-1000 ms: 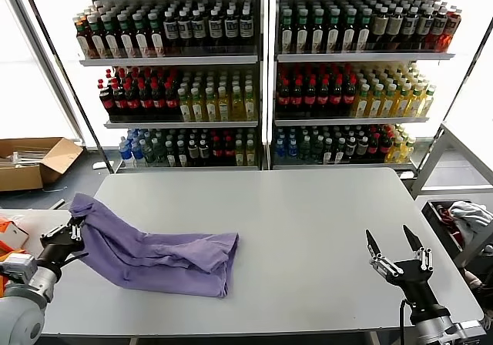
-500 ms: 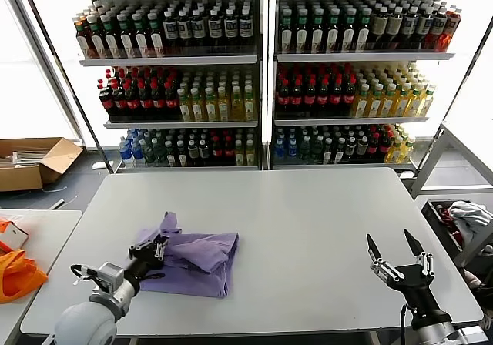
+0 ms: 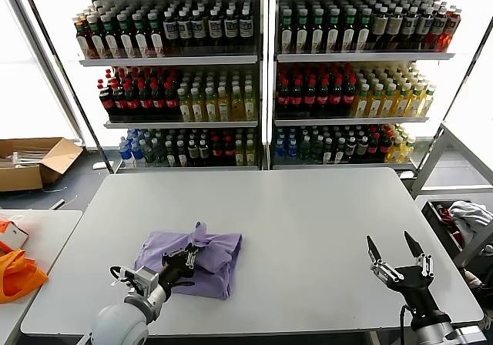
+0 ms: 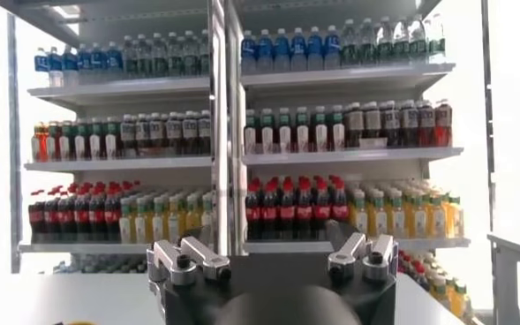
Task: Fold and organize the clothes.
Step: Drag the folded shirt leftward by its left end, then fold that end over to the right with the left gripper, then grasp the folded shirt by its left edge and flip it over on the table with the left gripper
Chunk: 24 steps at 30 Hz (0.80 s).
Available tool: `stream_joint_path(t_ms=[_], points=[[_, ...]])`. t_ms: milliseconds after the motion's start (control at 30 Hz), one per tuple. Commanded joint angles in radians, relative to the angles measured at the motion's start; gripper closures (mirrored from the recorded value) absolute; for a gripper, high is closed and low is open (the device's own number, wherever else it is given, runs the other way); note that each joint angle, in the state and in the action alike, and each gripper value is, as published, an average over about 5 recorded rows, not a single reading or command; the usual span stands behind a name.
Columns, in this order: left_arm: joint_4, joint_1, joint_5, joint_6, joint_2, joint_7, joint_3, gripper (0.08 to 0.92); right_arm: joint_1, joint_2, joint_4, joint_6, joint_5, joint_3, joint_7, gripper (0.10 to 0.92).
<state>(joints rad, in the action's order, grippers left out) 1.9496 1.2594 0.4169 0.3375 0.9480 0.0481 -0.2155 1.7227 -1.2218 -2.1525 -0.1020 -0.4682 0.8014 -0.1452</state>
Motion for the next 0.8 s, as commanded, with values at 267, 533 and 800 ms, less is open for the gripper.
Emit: stream_joint_path(t_ms=[267,533,800], points=[[0.112,0.016,0.287,0.044,0.031,0.041,-0.021,0.741,0.012,-0.001,-0.007,-0.003,-0.002,-0.002,-0.003,0.203],[0.366,0.120,0.746,0.140,-0.024,0.141,-0.312,0.507,0.006,0.004,0.001,-0.004,-0.012,0.007,-0.003,0.203],[0.103,0.126,0.653,0.239,-0.092,0.126,-0.472,0.265,-0.010,0.005,0.014,-0.006,-0.009,-0.024,-0.004,0.203]])
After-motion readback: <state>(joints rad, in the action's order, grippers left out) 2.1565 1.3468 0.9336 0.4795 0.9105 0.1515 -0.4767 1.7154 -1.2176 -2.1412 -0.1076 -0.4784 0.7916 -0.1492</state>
